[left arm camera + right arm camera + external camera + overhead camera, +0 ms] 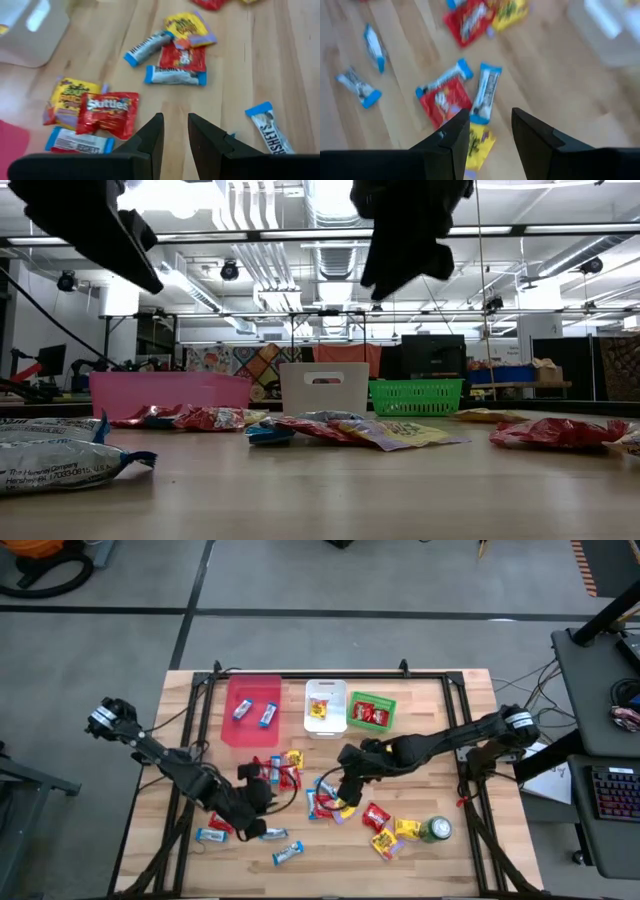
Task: Sort candy
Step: Put the yellow candy into the white bin
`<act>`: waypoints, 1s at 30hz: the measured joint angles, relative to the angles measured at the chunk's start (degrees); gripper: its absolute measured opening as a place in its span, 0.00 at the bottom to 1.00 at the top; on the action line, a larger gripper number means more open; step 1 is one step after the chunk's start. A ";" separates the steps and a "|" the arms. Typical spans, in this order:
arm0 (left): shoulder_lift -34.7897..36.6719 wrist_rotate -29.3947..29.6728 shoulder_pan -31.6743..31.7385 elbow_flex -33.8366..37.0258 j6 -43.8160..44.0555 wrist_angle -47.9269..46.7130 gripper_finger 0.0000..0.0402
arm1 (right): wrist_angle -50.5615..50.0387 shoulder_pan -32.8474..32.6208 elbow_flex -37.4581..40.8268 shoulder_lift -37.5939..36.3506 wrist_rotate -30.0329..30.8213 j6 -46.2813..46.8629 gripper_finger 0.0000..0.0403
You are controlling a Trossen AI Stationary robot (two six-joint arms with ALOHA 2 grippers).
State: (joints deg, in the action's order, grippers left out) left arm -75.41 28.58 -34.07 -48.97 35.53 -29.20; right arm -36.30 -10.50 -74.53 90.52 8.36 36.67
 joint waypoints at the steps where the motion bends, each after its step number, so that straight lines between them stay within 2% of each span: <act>1: -0.55 -0.04 -0.31 0.00 0.02 0.01 0.18 | -0.06 0.00 0.03 0.94 -1.46 0.50 0.34; 6: -1.66 -1.08 -0.50 0.02 -0.09 -0.17 0.18 | -0.18 -0.02 0.03 4.75 -10.56 1.06 0.34; 11: -1.61 -1.22 -0.50 0.02 -1.71 -0.34 0.18 | -2.55 -0.51 0.03 7.70 -14.82 3.85 0.34; 15: -1.58 -1.00 -0.50 0.02 -2.62 -0.35 0.18 | -5.24 -0.87 0.03 8.42 -14.83 7.51 0.34; 22: -1.58 -0.56 -0.43 0.02 -4.02 -0.36 0.18 | -5.22 -1.31 0.03 9.28 -11.28 11.41 0.34; 30: -1.58 -0.52 -0.43 0.02 -6.04 -0.84 0.18 | -5.23 -2.06 0.01 10.38 -10.07 16.33 0.34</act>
State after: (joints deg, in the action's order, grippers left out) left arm -76.99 28.05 -34.50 -48.95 29.48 -30.04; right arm -41.52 -12.56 -74.52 100.89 -1.71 53.00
